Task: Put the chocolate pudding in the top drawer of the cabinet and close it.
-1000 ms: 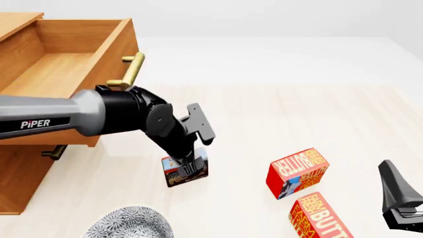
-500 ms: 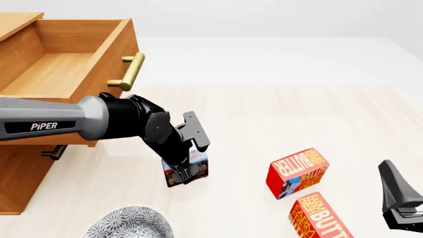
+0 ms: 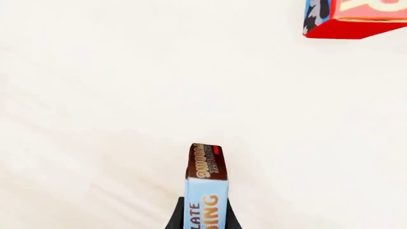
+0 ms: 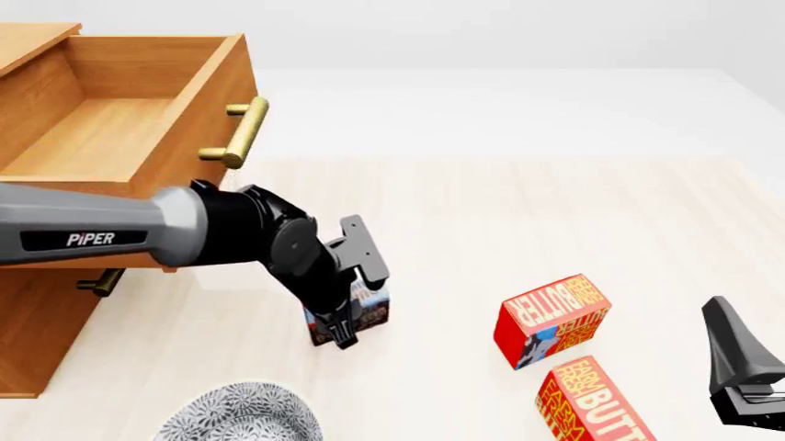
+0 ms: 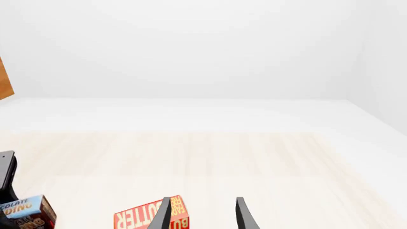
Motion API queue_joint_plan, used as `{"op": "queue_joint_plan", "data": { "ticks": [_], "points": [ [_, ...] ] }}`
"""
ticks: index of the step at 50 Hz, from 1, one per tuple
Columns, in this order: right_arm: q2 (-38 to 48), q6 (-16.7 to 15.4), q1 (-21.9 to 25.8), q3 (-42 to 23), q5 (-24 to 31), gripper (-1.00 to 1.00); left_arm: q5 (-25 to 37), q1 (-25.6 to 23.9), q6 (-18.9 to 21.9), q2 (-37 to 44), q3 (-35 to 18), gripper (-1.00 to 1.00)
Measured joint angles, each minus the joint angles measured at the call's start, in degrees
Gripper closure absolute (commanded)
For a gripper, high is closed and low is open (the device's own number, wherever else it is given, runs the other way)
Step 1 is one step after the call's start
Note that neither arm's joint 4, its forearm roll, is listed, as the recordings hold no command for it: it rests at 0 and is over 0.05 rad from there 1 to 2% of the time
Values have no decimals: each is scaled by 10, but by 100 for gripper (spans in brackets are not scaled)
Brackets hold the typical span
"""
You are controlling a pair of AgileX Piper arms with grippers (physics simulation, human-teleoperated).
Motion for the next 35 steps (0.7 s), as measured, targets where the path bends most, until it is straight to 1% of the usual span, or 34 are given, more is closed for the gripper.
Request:
{"op": "queue_joint_plan", "data": {
  "ticks": [19, 35],
  "points": [
    [0, 0, 0, 0, 0, -100, 0, -12, -3, -6, 5, 100],
    [0, 0, 0, 0, 0, -100, 17, -25, 0, -29, -2, 100]
  ]
}}
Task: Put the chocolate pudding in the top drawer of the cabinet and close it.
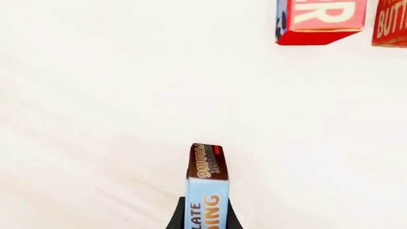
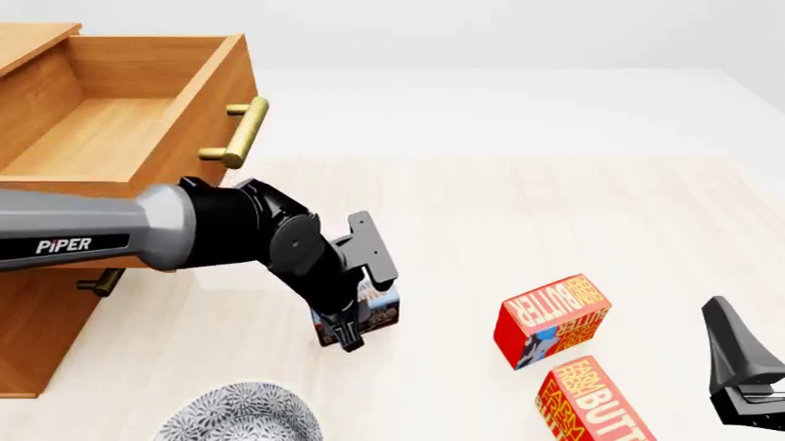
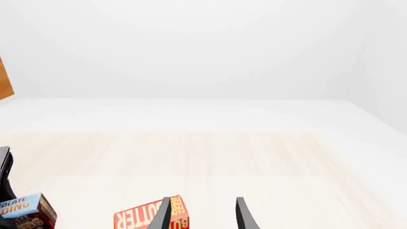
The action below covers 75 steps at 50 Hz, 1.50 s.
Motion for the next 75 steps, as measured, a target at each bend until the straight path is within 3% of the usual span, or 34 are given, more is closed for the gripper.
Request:
{"op": "queue_joint_plan", "data": {
  "ticks": [26, 49, 75],
  "points": [
    [0, 0, 0, 0, 0, -100, 56, -50, -4, -81, -39, 100],
    [0, 0, 0, 0, 0, -100, 113, -88, -11, -138, -121, 100],
    [0, 0, 0, 0, 0, -100, 167, -74, -10, -183, -194, 100]
  ]
}}
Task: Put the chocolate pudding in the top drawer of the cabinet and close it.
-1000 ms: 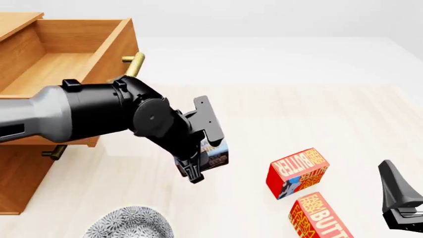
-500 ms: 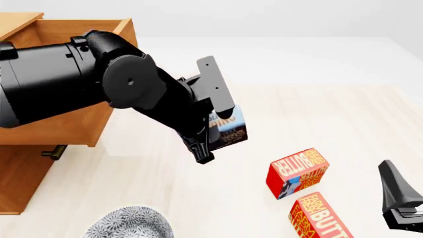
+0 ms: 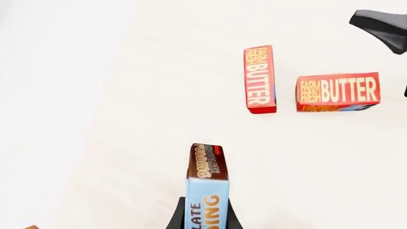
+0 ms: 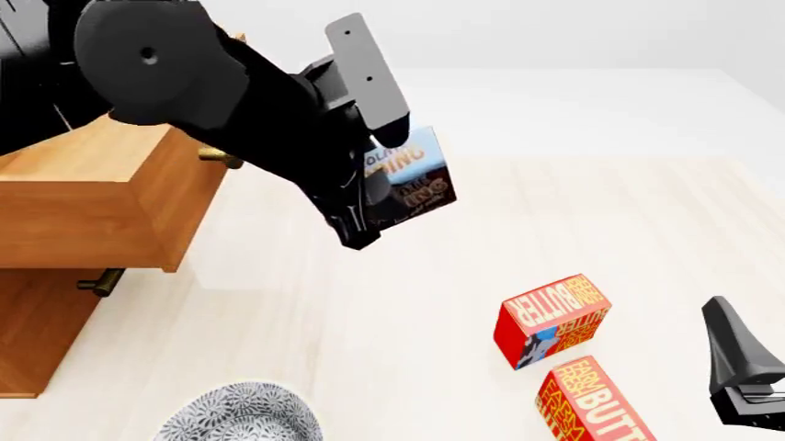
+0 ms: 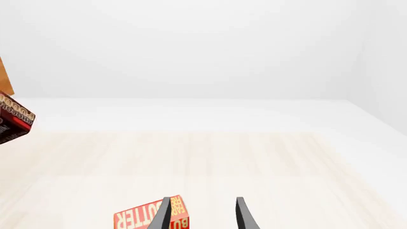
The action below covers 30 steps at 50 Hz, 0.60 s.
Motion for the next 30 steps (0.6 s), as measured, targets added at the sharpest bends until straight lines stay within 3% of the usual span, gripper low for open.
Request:
{"op": "queue_joint_plan", "data": {
  "ticks": [30],
  "points": [
    [0, 0, 0, 0, 0, -100, 70, 75, 24, -34, -108, 100]
  ]
}}
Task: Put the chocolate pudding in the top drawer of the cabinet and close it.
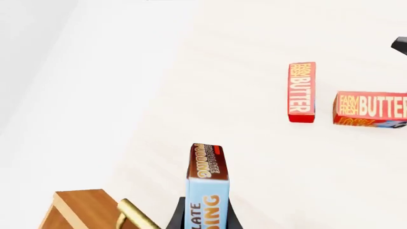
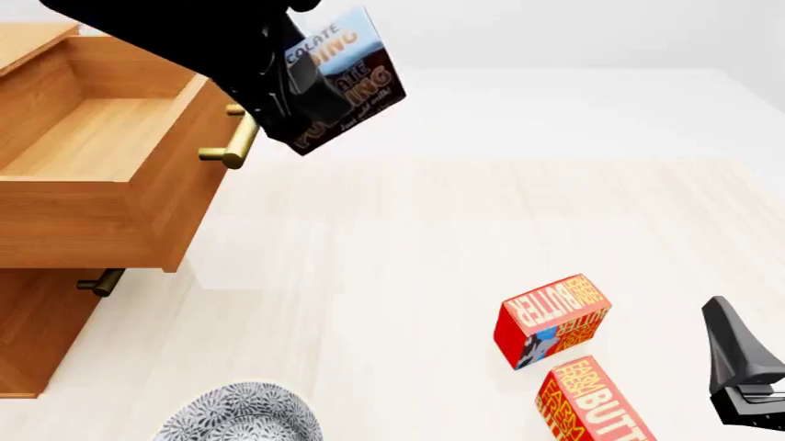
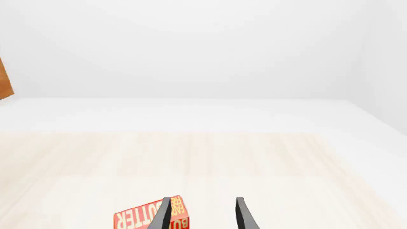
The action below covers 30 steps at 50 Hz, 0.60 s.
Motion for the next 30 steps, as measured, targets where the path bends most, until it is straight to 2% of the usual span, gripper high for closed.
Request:
{"op": "queue_joint_plan", "data": {
  "ticks": [14, 30],
  "points": [
    [0, 0, 0, 0, 0, -100, 27, 23, 5, -2, -49, 100],
    [0, 0, 0, 0, 1, -100, 26, 69, 11, -12, -59, 100]
  ]
}}
